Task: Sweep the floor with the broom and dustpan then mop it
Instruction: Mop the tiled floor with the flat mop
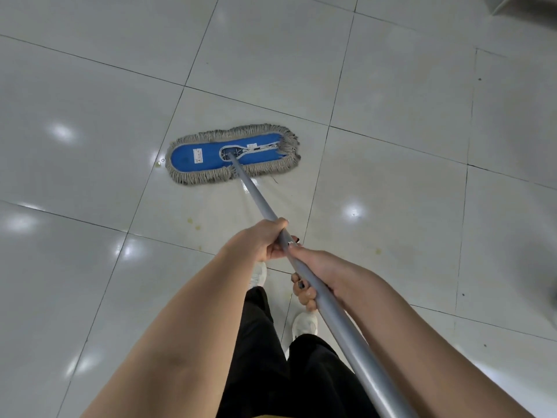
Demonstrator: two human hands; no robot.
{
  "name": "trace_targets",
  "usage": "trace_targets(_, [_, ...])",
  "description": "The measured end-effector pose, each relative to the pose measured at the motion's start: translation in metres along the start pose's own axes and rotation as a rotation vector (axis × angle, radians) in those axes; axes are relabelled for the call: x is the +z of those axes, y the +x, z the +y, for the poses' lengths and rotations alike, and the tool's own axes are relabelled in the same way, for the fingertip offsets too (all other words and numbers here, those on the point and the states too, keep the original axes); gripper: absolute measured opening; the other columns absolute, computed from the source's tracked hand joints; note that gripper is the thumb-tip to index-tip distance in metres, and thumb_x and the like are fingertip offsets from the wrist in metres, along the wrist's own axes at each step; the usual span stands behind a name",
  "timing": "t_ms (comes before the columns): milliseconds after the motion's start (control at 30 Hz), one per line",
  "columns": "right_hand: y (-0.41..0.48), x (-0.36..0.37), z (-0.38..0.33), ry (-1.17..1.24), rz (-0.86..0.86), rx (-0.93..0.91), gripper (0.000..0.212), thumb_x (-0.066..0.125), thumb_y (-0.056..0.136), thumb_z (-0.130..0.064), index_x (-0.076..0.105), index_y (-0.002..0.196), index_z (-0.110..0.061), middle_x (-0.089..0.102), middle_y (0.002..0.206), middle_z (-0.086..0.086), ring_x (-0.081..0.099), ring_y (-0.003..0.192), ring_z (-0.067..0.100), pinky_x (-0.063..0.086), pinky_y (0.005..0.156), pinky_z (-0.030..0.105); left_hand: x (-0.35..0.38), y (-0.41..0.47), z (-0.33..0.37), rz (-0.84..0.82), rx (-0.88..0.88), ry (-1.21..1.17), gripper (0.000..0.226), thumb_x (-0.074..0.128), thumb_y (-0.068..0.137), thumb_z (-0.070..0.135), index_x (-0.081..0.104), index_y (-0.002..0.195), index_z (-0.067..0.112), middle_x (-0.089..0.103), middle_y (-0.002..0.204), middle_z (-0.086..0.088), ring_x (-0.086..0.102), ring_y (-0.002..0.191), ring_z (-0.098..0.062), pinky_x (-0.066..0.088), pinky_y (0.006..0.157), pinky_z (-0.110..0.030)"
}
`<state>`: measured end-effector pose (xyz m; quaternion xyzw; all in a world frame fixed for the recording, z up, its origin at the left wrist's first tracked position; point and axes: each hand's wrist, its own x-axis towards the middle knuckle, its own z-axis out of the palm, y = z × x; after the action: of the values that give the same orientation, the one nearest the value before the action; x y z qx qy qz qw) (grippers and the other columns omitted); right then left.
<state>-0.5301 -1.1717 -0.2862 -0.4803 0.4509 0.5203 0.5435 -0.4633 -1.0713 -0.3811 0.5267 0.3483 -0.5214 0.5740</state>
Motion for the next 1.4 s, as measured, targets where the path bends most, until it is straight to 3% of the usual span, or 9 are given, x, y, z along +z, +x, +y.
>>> trace_targets(100, [0.014,0.02,-0.044,0.027,-0.028,0.001,0.054,0.048,0.091,-0.058,0.041,0.068,-0.01,0.04,0.039,0.001,0.035,0.024,0.01,0.033,0.031,0.012,-0.03,0.007,0.04,0.014,0.027,-0.062,0.021,0.046,0.099,0.021,0.043,0.085,0.006,0.062,0.045,-0.005,0.064,0.042,-0.015,0.055,0.042,-0.024])
trace_targets(367, [0.054,0.064,-0.141,0.067,-0.112,0.01,0.055,0.044,0.091,-0.06,0.039,0.069,-0.01,0.039,0.037,0.001,0.034,0.022,0.009,0.031,0.03,0.01,-0.097,0.036,0.126,0.074,0.078,-0.074,0.021,0.047,0.098,0.018,0.042,0.083,0.004,0.062,0.045,-0.007,0.064,0.04,-0.016,0.054,0.041,-0.023])
trace_targets(633, [0.083,0.093,-0.193,0.166,-0.189,-0.022,0.053,0.044,0.092,-0.059,0.038,0.07,-0.011,0.036,0.04,0.0,0.031,0.022,0.007,0.028,0.029,0.009,-0.136,0.063,0.171,0.179,0.175,-0.134,0.01,0.046,0.095,0.008,0.042,0.089,0.002,0.065,0.075,-0.017,0.065,0.044,-0.02,0.057,0.057,-0.031])
trace_targets(1067, [0.073,0.09,-0.152,0.231,-0.231,0.017,0.055,0.051,0.087,-0.061,0.038,0.068,-0.012,0.037,0.041,-0.002,0.032,0.023,0.006,0.029,0.029,0.009,-0.13,0.055,0.134,0.124,0.112,-0.205,0.014,0.048,0.094,0.01,0.047,0.08,0.008,0.051,0.067,-0.003,0.058,0.038,-0.008,0.05,0.047,-0.019])
trace_targets(1400, [0.056,0.069,-0.022,0.157,-0.222,0.017,0.055,0.053,0.086,-0.062,0.041,0.07,-0.01,0.039,0.042,-0.002,0.035,0.025,0.007,0.032,0.029,0.011,-0.092,0.028,0.008,0.129,0.079,-0.186,0.015,0.046,0.093,0.009,0.047,0.078,0.007,0.051,0.067,-0.004,0.058,0.038,-0.01,0.05,0.048,-0.021])
